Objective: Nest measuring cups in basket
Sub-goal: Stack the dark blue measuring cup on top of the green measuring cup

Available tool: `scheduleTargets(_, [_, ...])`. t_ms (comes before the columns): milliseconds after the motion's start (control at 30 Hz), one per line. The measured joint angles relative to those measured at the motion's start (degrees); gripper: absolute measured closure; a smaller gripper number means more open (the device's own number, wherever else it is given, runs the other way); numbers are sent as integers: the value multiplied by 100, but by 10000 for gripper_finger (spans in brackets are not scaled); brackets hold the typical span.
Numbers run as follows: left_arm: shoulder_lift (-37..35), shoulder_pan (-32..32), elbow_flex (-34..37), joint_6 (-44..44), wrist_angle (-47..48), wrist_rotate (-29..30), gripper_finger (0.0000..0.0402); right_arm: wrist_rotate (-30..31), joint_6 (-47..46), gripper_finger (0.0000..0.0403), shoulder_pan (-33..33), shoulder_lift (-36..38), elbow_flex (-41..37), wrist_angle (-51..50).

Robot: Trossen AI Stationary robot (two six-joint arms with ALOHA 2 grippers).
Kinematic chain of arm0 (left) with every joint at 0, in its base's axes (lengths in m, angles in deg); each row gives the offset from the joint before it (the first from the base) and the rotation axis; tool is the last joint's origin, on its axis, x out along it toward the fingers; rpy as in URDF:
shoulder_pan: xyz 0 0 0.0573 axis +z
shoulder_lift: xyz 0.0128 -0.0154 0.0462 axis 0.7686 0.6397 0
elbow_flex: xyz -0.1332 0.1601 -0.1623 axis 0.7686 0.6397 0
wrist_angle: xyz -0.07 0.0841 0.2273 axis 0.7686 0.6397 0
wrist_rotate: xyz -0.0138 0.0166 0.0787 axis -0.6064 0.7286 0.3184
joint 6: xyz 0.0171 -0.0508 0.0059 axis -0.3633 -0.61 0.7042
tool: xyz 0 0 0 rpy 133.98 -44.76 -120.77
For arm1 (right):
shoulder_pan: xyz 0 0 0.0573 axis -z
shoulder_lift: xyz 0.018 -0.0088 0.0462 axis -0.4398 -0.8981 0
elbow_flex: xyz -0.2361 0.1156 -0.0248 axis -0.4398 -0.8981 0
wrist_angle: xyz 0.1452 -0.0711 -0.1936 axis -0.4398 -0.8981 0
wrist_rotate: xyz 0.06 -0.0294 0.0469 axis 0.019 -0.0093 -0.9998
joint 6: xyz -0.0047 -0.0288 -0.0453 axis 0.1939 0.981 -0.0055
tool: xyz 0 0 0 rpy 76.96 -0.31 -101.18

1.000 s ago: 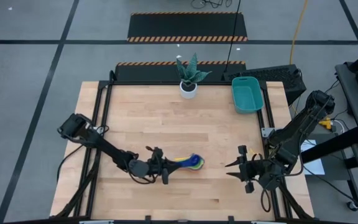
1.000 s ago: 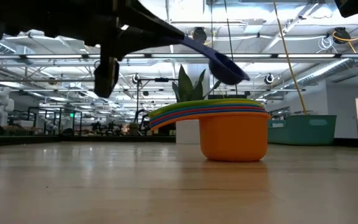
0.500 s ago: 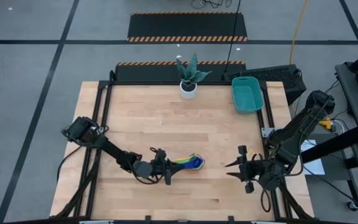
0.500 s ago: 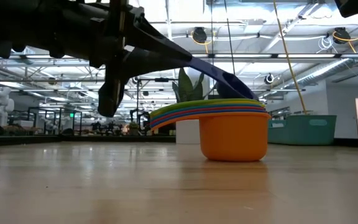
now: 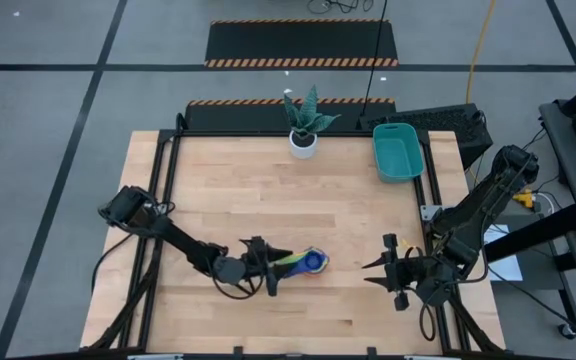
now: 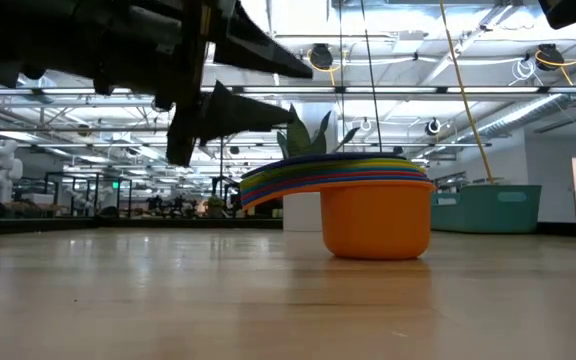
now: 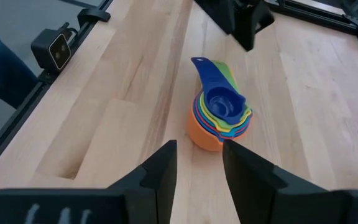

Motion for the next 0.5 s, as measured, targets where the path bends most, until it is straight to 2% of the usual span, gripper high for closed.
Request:
scheduleTargets(167, [-102, 19, -18, 407, 8, 233, 145, 0, -24, 280, 0, 0, -1, 0])
scheduleTargets(300, [-105, -143, -383, 1037, 161, 251, 126, -2, -35, 280, -2, 0, -1, -3])
scheduleTargets(400, [-105, -351, -1039, 1576, 1400, 461, 112, -2, -34, 280, -2, 0, -1, -8])
scheduleTargets(500, [-98, -546, -1844, 2002, 3305, 1223, 95, -2, -35, 280, -2, 0, -1, -7])
